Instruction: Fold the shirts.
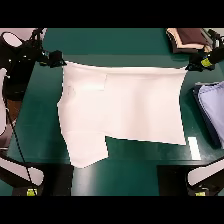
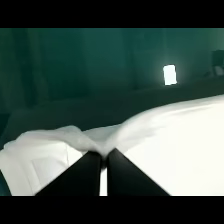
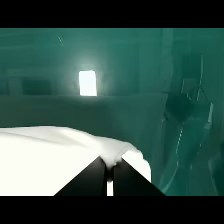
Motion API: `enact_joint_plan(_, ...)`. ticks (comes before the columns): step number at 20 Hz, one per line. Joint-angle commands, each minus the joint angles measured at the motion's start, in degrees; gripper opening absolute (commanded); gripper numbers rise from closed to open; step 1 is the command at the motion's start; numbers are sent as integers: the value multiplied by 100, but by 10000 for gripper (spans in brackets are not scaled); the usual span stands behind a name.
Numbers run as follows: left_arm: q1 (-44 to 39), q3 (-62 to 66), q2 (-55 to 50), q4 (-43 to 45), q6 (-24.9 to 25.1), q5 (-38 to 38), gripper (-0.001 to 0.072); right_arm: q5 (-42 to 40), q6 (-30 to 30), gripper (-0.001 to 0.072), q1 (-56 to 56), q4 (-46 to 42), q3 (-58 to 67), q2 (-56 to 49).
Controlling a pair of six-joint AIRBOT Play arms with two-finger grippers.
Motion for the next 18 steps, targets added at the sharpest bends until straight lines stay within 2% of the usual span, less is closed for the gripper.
enact_joint_plan(1,-17,247,-24,699,-291,-970,31,-20,-192,14,9,-20,-568,385)
enact_joint_plan(3,-17,-44,136,1158,-448,-1104,31,-92,-208,14,13,-17,-1257,704)
enact_joint_plan(10,-17,-2304,522,815,-356,-693,33,-673,-208,14,85,39,-3171,1244)
enact_joint_plan(13,-17,-2761,525,562,-291,-535,35,-868,-205,16,157,52,-3617,1362)
enact_joint_plan(14,-17,-2763,535,562,-289,-610,37,-844,-203,41,157,55,-3635,1381)
enact_joint_plan(15,-15,-2763,599,568,-286,-669,229,-798,-203,275,155,52,-3587,1421)
enact_joint_plan(16,-4,-2761,728,590,-286,-723,398,-741,-203,412,125,55,-3504,1482)
enact_joint_plan(18,-4,-2763,1137,833,-291,-769,401,-597,-205,412,55,55,-3370,1755)
